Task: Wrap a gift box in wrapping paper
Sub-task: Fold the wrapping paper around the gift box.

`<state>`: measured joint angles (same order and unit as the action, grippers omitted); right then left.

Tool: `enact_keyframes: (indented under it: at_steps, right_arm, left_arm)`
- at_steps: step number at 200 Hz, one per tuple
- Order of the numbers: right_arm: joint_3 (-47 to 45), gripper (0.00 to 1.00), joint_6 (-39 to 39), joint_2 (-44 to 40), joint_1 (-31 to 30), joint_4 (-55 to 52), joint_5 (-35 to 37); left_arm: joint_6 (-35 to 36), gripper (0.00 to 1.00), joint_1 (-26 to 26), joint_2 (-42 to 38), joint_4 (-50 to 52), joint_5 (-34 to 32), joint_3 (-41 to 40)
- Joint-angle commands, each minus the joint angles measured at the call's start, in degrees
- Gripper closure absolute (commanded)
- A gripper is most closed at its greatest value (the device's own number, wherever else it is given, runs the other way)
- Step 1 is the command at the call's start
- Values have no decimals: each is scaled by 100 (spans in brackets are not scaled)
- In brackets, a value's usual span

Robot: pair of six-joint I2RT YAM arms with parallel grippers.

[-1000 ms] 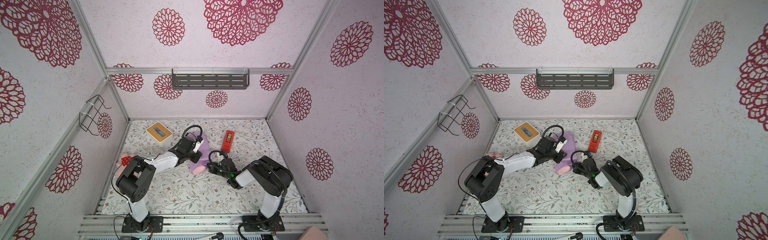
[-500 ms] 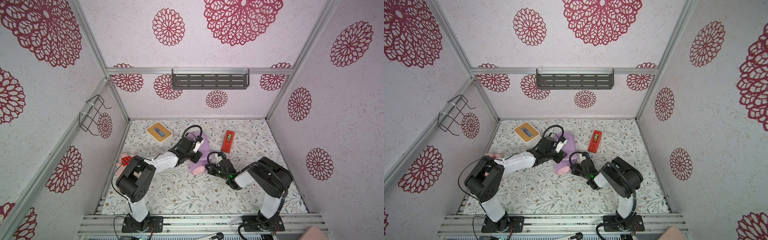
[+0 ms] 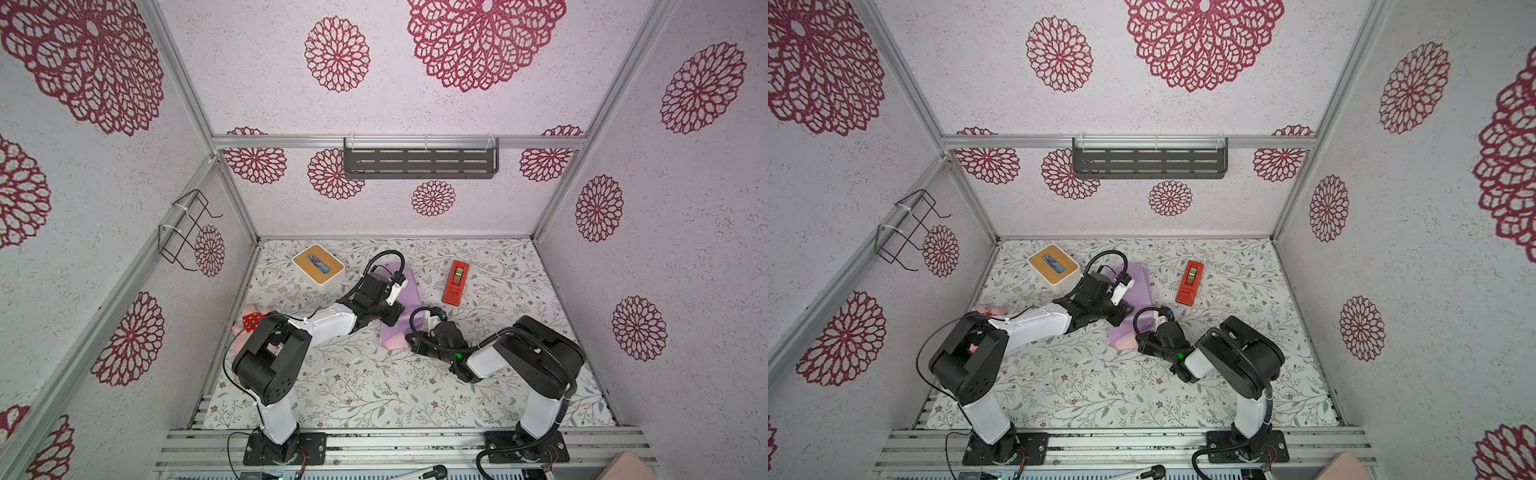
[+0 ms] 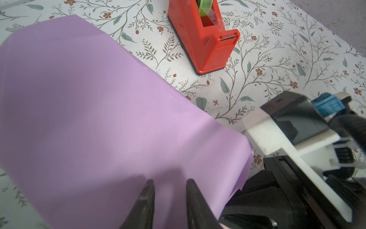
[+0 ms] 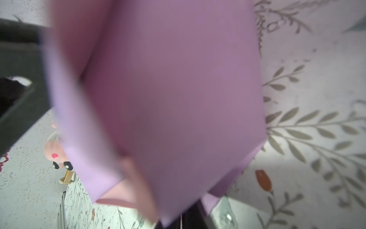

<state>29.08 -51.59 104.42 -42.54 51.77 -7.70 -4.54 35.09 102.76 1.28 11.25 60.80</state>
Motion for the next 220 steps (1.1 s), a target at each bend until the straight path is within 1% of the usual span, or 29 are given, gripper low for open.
enact_keyframes:
  at_steps: [1,24,83,120,168,191,220]
  right_arm:
    - [113,92,145,-21,122,-580,17]
    - [211,92,167,46,255,-381,-62]
    - [418,92,232,36,398,-378,-45]
    - [506,92,246,192,429,-352,-82]
    - [294,92,281,103,441,-372,-142]
    - [228,92,379,18,440,-552,-304]
    - [1,92,365,-126,424,-527,-448]
  left_arm:
    - [-74,70,42,286,623,31,-208]
    - [-61,70,41,274,651,29,-201]
    - [-39,70,42,269,658,21,-200]
    - [-23,70,42,262,665,31,-208]
    - [-21,70,42,287,689,47,-182]
    - [-21,71,42,285,698,27,-173]
    - [-21,71,46,281,724,-4,-156]
